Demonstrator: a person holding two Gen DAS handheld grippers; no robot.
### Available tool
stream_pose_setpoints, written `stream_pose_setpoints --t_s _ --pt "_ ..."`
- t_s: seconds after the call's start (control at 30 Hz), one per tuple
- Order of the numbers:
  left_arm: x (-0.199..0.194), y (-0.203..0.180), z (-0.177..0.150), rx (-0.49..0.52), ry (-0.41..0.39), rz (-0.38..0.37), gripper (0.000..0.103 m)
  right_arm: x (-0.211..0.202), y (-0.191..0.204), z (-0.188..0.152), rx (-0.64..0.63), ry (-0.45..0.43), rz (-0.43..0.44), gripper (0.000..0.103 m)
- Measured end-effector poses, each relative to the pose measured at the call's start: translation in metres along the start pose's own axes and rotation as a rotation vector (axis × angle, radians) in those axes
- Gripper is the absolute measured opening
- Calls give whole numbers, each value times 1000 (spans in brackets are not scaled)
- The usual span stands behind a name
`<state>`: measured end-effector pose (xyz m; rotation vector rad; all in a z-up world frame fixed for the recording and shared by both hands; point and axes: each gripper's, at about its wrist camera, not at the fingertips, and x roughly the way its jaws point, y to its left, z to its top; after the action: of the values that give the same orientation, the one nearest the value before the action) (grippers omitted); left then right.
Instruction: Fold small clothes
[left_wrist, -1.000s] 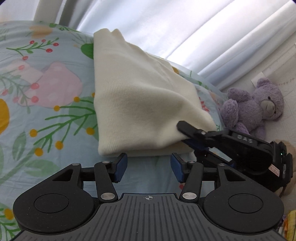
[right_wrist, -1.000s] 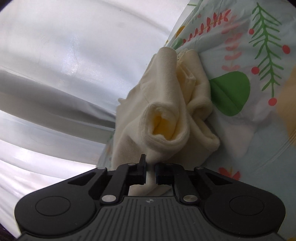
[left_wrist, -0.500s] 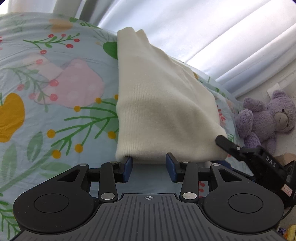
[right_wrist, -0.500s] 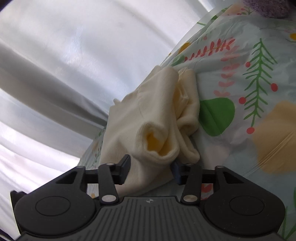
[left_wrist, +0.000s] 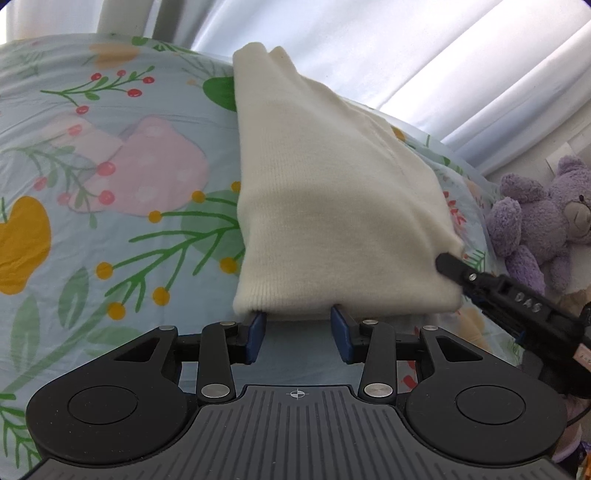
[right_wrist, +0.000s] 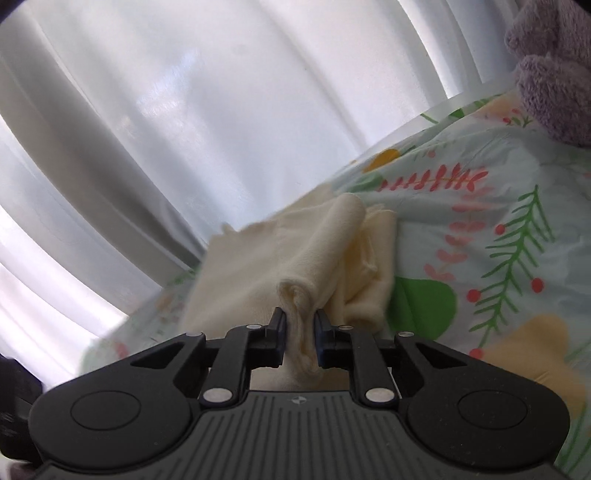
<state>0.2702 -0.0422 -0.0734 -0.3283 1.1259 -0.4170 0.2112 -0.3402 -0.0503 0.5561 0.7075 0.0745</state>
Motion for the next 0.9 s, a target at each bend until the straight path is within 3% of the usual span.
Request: stream_pose_setpoints --t_s 0.07,0.13,0.23,0.27,0.33,0.47,0.53,0.6,0.73,0.8,0.9 --pt "-2 1 0 5 28 18 45 6 -3 -2 -28 46 -62 26" --pt "-10 1 -2 44 50 43 52 -7 -10 0 7 12 -28 35" --pt "-32 4 -2 86 28 35 54 -24 -14 9 23 -68 -30 49" --pt "-39 5 0 85 6 31 54 -25 -16 12 20 -75 -30 50" --pt "-48 7 6 87 -40 38 60 -18 -19 18 22 -43 -14 50" --pt "-47 -4 25 112 -104 99 61 8 -14 21 6 40 30 46" --pt "-44 -9 33 126 -116 103 61 21 -7 23 -3 85 39 27" --pt "-40 -16 40 150 -130 94 61 26 2 23 -36 90 51 19" --pt "-22 -27 46 199 -153 153 61 18 20 19 -186 -18 -22 17" --pt "-4 -28 46 236 -111 183 64 29 16 15 -223 5 -132 18" --pt "7 -21 46 226 -45 159 65 37 19 9 -315 42 -154 23"
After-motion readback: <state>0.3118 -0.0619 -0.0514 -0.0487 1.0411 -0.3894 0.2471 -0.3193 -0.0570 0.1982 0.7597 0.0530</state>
